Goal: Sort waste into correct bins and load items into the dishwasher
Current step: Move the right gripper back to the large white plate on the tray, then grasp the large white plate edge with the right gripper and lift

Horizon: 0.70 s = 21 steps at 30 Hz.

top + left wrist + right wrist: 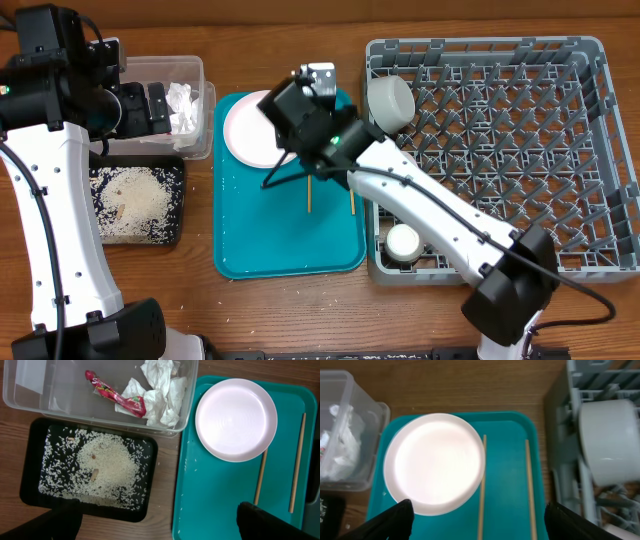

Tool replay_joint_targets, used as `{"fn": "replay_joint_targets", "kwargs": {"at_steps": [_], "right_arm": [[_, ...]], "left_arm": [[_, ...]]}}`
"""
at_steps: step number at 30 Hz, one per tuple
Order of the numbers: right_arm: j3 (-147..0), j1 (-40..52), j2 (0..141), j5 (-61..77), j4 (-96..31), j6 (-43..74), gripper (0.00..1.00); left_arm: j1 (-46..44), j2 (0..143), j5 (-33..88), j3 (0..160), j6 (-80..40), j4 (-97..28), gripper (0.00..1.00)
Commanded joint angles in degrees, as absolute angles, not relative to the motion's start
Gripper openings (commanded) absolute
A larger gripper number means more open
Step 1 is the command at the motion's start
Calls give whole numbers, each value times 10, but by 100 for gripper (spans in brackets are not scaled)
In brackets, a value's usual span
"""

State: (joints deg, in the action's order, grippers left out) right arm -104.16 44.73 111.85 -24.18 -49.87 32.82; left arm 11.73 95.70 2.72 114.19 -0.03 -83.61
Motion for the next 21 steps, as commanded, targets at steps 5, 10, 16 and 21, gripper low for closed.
{"fn": "replay_joint_targets", "kwargs": {"at_steps": [5, 10, 16, 21], "right_arm": [[-1028, 396, 1199, -74, -426, 353, 63], [-1028, 396, 1248, -74, -423, 408, 58], [-1028, 396, 1274, -37, -412, 408, 53], [-1028, 396, 1287, -31, -409, 423, 48]], "left_arm": [[116, 955, 25, 1152, -4, -836, 100], [116, 955, 25, 1152, -4, -836, 100], [116, 955, 25, 1152, -4, -836, 100], [116, 955, 25, 1152, -4, -836, 100]]}}
